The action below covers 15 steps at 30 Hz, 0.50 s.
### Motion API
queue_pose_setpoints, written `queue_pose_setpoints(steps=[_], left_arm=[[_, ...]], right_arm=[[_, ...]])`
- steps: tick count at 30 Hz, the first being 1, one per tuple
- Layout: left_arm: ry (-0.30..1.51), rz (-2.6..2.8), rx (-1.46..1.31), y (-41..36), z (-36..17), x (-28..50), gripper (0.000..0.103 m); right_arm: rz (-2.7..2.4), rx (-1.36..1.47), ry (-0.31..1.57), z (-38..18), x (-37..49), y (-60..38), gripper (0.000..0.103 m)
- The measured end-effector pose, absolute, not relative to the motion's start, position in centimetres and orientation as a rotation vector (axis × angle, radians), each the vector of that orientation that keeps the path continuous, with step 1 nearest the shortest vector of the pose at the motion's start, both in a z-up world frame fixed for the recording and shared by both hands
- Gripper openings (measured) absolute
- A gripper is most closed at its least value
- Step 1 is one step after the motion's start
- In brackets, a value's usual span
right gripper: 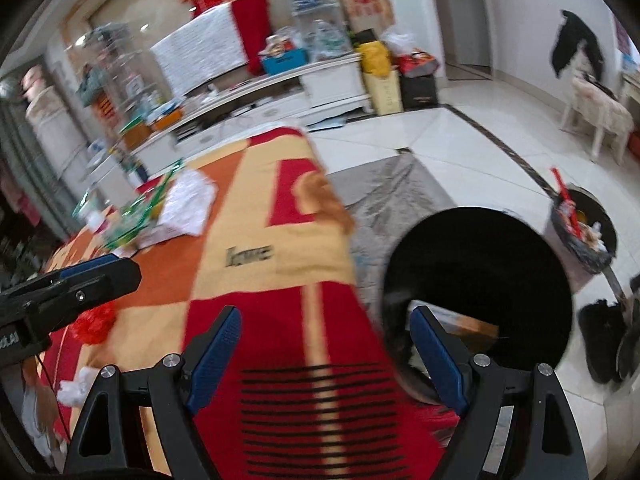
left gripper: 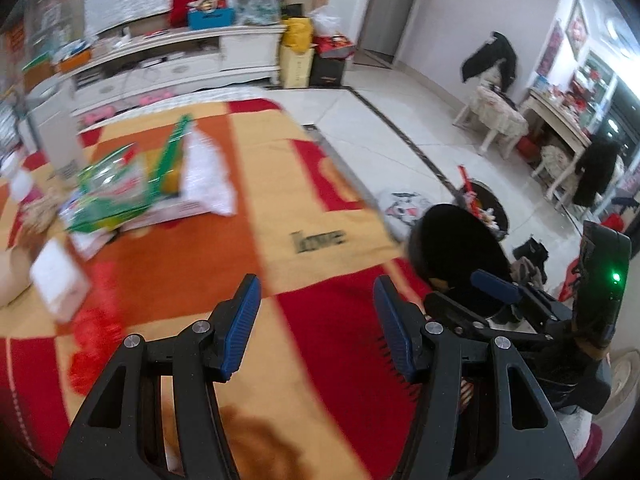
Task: Collect trash
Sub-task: 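Move both open tools back over the table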
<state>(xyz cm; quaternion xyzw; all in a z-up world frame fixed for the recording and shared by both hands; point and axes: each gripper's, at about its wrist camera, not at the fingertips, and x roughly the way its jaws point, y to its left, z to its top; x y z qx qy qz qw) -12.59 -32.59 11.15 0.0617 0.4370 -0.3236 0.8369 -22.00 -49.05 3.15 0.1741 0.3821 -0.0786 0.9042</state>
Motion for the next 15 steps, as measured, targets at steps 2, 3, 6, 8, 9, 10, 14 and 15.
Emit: queue_pose_setpoints(steps=[2, 3, 6, 8, 9, 10, 14, 15], left_arm=[[0.929, -0.652, 0.119, -30.5, 11.2, -11.9, 0.057], [0.929, -0.631, 0.113, -29.4, 11.1, -11.6, 0.057], [0.937, -0.579, 0.094, -25.9, 10.8, -10.6, 0.057], [0.949, -0.546, 0.084, -23.7, 10.4, -10.0, 0.057], [0.954, -0.532, 0.08, -22.8, 10.2, -9.7, 0.057], [0.96, -0.517, 0.076, -21.7, 10.0, -9.4, 0.057], [0.998, -0.473, 0.068, -18.8, 8.5, -8.1, 0.058], [1.009, -0.463, 0.067, -18.3, 8.0, -7.7, 0.058]], right_arm=[[-0.123, 0.353, 0.799, 3.0, -21.3, -47.5, 0.084], [-0.097, 0.35, 0.806, 2.9, -20.9, -46.5, 0.084], [-0.038, 0.345, 0.827, 2.4, -19.6, -44.1, 0.084], [0.008, 0.34, 0.838, 2.1, -18.8, -42.4, 0.084], [0.023, 0.339, 0.839, 2.0, -18.6, -41.8, 0.084], [0.057, 0.335, 0.844, 1.9, -18.2, -40.7, 0.084], [0.156, 0.312, 0.87, 1.8, -17.4, -37.1, 0.084], [0.179, 0.306, 0.879, 1.7, -17.3, -36.3, 0.084]])
